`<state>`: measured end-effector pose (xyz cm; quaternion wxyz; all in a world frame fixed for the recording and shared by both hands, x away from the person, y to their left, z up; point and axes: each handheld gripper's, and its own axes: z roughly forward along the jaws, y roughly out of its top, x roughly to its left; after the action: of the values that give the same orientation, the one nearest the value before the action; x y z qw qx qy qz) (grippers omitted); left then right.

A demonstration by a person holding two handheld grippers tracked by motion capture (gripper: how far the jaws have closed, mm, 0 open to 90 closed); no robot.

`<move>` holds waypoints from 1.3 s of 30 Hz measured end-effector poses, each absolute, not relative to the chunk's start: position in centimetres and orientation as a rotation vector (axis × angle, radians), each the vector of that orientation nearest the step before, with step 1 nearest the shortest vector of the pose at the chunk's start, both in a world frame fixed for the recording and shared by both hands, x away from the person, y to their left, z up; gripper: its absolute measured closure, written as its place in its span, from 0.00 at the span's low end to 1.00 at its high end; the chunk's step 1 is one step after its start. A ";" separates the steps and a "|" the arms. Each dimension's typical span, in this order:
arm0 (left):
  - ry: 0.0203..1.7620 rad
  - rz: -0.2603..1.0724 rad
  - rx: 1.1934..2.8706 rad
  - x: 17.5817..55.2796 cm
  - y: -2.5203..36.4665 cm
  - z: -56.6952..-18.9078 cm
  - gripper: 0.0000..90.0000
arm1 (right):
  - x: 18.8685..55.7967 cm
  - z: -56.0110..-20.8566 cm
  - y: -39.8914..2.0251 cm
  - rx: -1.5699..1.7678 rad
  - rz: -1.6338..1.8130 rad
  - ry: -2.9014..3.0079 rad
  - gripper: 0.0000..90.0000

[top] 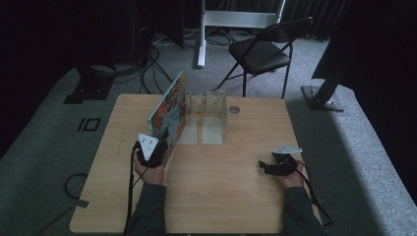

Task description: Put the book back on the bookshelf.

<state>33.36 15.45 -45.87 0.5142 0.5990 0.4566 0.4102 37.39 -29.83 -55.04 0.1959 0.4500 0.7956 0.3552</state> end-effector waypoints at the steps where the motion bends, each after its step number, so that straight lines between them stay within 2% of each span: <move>1: 1.099 0.989 1.440 33.4 15.4 -45.9 0.90 | 37.4 -55.0 -29.8 1.261 0.995 2.229 0.26; 39: 1.112 1.097 1.387 33.7 13.4 -47.4 0.90 | 37.4 -55.0 -29.8 1.261 0.996 2.230 0.26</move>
<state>33.72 13.41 -47.42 0.5024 0.5741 0.4603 0.4539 37.37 -29.79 -55.04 0.1953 0.4500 0.7956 0.3556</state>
